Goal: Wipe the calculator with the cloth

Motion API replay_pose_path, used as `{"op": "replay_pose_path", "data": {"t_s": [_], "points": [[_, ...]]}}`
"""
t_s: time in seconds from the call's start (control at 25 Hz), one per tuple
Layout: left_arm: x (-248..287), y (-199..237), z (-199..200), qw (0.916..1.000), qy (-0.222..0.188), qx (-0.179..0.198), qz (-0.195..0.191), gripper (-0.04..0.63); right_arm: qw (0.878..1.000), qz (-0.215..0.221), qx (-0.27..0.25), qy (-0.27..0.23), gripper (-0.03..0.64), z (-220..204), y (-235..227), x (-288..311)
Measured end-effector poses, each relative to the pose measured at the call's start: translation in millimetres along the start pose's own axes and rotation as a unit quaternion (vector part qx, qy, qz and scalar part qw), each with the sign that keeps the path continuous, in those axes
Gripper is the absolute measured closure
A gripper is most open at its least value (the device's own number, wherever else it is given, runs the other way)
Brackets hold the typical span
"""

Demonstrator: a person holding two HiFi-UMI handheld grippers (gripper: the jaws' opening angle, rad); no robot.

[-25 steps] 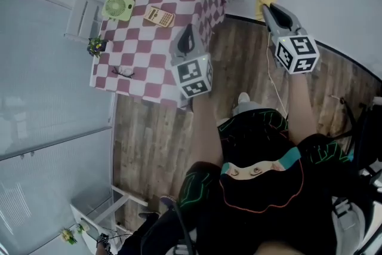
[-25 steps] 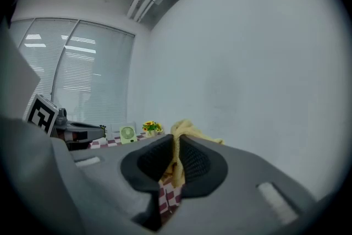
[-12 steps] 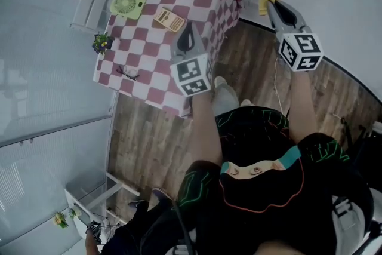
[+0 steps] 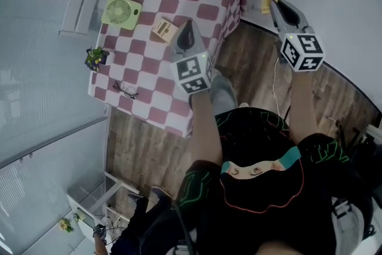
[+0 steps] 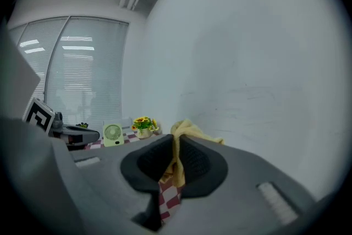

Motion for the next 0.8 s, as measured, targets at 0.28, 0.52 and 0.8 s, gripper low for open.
{"op": "replay_pose_path", "data": {"t_s": [0.28, 0.52, 0.8], "points": [[36, 64, -22, 0.9981, 0.036, -0.031, 0.039, 0.586, 0.999, 0.034, -0.004, 0.039, 0.578, -14, 25, 80], [50, 131, -27, 0.9931, 0.041, -0.060, 0.092, 0.584, 0.994, 0.092, -0.030, 0.053, 0.578, -1, 71, 156], [41, 191, -47, 0.9827, 0.055, -0.089, 0.152, 0.584, 0.980, 0.174, -0.062, 0.076, 0.578, -6, 137, 218]]}}
Point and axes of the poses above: the fingertips, and each gripper's own axes: x forward along the fingers, y to its left, z out of its top, the point moved 1 cm from there along -x, backward along the fingers, and after that the axes turned 1 degree about -x, right-handed, at the moved point
